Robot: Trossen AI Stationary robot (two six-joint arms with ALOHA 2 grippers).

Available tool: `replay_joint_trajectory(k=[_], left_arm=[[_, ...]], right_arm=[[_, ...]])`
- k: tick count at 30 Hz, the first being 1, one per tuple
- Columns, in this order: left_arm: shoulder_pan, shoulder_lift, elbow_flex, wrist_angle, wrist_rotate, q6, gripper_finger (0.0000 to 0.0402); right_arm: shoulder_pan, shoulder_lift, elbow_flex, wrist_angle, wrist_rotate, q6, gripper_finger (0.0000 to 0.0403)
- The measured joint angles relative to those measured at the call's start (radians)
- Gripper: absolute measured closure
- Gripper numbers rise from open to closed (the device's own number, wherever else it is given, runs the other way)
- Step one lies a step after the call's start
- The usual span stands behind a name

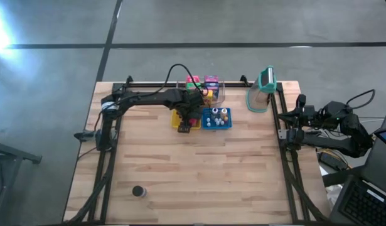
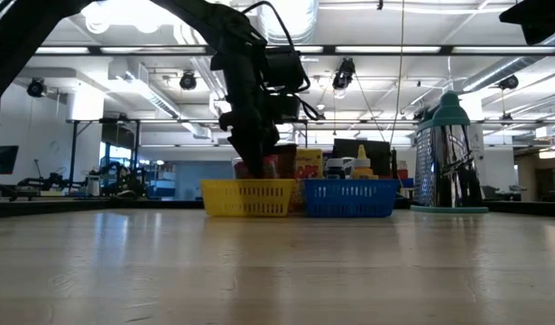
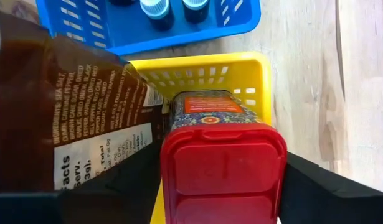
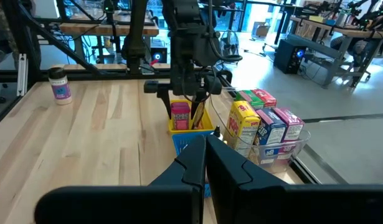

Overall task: Pick & Place Kitchen Items
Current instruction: Put the red seasoning can into the yellow bin

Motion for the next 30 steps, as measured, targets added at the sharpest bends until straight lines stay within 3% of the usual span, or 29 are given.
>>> replay_joint_trajectory(k=[20, 26, 30], left_arm=[[-0.002, 0.0, 0.242, -0.249, -0.011, -0.014, 0.0133], [-0.005, 0.0, 0.241, -0.281, -0.011, -0.053, 0.0137], [-0.027, 0.0, 0.233, -0.275, -0.009, -0.056, 0.0167]], right_arm=[[0.0, 0.0, 0.0, 0.0, 0.0, 0.0, 0.0394], [0.0, 0.0, 0.0, 0.0, 0.0, 0.0, 0.0394], [0.0, 0.0, 0.0, 0.0, 0.0, 0.0, 0.0394]])
